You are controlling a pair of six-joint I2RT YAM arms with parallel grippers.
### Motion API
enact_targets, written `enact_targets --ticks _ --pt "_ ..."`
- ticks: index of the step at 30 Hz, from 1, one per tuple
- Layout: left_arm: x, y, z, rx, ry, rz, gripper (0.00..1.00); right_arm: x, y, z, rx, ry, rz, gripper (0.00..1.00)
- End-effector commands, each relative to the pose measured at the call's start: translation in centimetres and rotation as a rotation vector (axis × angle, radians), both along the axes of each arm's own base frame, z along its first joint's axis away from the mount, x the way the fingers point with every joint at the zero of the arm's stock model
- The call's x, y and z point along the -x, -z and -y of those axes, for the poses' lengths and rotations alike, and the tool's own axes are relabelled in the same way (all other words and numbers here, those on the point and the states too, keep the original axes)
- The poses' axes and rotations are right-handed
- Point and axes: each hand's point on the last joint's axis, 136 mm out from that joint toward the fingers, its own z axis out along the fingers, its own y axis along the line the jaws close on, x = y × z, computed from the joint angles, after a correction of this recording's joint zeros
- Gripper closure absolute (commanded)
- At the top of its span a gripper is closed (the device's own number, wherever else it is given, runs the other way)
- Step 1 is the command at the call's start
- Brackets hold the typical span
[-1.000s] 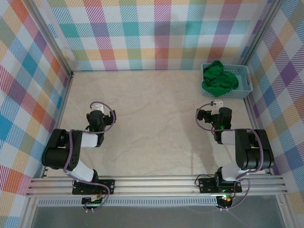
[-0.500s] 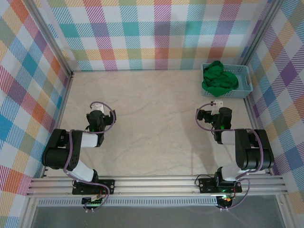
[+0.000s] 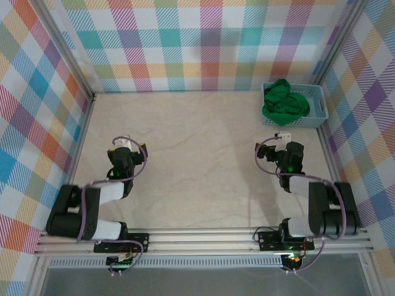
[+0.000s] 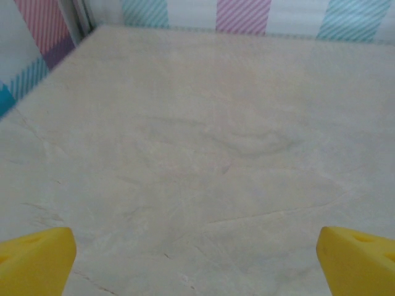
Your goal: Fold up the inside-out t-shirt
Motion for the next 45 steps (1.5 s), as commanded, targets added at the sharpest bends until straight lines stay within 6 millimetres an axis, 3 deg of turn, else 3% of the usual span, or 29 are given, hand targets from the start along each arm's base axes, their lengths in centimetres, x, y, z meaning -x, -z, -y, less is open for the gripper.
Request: enact_targets --ticks 1,3,6,9,11,13,17,24,28,35,40,45 --pt "1.7 -5.2 -0.2 0.09 -0.052 0.084 0.0 1.0 -4.6 -1.0 -0.028 -0.034 0.045 0.0" --pt "2.8 -7.1 -0.9 0.198 -0.121 0.089 0.0 1.4 -7.7 -0.7 -0.097 0.004 0.056 0.0" --pt "4.8 -8.5 -3.3 0.363 -0.337 0.063 0.0 1.7 -11.6 0.7 -0.241 0.127 0.053 0.0" --pt "6.2 -8.5 -4.2 0.384 -0.442 -0.029 0.0 2.6 -12.4 4.1 -0.394 0.395 -0.05 0.0" --pt "6.7 -8.5 -4.6 0.377 -0.474 -0.075 0.0 2.1 -13.5 3.9 -0.356 0.347 -0.018 0.0" --pt "5.7 -8.2 -3.4 0.399 -0.395 -0.099 0.0 1.1 -13.5 3.7 -0.351 0.338 -0.03 0.0" --pt "4.5 -6.3 -0.3 0.457 -0.224 -0.151 0.0 -3.4 -12.0 3.7 -0.296 0.358 -0.185 0.0" --pt "3.3 -3.3 3.0 0.437 -0.073 -0.247 0.0 -12.3 -7.9 6.7 -0.13 0.495 -0.37 0.0" --pt "3.1 -1.9 5.5 0.404 0.044 -0.287 0.0 -16.2 -4.8 8.9 -0.084 0.555 -0.433 0.0" --pt "3.7 -1.4 9.5 0.379 0.246 -0.277 0.0 -21.2 -0.5 11.3 -0.046 0.597 -0.483 0.0" --pt "3.8 -1.7 11.6 0.346 0.33 -0.26 0.0 -23.2 2.9 11.9 -0.038 0.633 -0.553 0.0" --pt "4.1 -1.8 12.3 0.338 0.369 -0.245 0.0 -24.4 6.2 11.7 -0.064 0.645 -0.636 0.0"
